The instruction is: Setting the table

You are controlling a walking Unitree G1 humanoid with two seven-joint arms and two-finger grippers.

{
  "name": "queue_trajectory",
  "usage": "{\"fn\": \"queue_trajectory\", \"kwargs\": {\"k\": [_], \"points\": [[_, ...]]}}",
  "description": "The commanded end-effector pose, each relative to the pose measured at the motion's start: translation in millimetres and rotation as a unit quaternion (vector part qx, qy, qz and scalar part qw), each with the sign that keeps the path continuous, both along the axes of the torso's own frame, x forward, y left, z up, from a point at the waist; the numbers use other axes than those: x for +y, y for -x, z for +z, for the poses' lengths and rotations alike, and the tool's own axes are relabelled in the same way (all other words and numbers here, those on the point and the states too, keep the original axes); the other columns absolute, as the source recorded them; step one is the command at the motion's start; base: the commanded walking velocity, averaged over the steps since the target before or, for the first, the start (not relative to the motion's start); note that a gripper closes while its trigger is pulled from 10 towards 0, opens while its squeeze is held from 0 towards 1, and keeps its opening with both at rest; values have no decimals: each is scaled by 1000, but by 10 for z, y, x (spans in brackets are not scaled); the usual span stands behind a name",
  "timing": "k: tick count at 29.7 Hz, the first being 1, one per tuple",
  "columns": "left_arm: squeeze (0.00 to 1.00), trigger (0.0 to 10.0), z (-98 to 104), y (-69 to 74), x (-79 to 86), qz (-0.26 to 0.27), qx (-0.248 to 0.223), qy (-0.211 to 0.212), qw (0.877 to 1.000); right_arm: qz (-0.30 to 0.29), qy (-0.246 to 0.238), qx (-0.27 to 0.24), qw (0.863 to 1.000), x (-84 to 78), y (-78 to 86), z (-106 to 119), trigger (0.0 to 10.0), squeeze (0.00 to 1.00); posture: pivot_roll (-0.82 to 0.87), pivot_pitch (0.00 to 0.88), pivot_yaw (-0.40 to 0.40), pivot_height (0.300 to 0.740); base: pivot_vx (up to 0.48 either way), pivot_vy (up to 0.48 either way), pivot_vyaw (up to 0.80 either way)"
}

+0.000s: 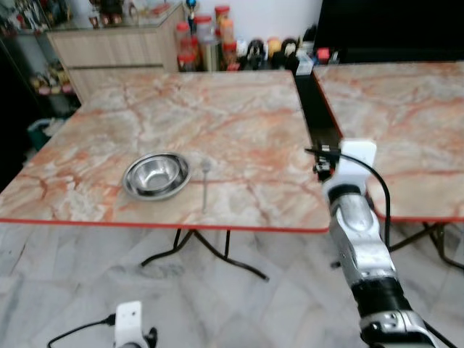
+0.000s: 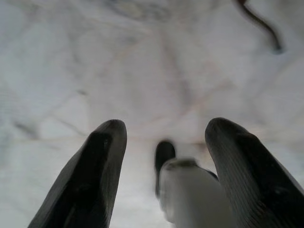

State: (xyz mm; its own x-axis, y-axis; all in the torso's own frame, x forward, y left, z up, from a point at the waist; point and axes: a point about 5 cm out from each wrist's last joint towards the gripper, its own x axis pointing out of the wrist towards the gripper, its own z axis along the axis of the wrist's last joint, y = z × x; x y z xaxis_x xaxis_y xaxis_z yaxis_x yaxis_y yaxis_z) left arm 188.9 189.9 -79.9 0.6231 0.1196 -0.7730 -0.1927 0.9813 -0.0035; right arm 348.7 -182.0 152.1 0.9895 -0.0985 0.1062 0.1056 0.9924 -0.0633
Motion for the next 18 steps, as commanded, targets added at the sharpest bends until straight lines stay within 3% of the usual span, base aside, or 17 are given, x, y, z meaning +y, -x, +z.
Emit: {"fn": "queue_trajectory", "kwargs": {"k": [1,18], "points": [[0,10000,35,-31,123,1,-4,-18,1000,14,-11,-15,1000,104,-37,92,10000,0,-33,0,48,740,322,-352,0],[0,10000,61,-80,109,-2,-14,-16,1000,3,-17,-10,1000,68,-43,76,10000,0,-54,0,65,740,328,-347,0]]}}
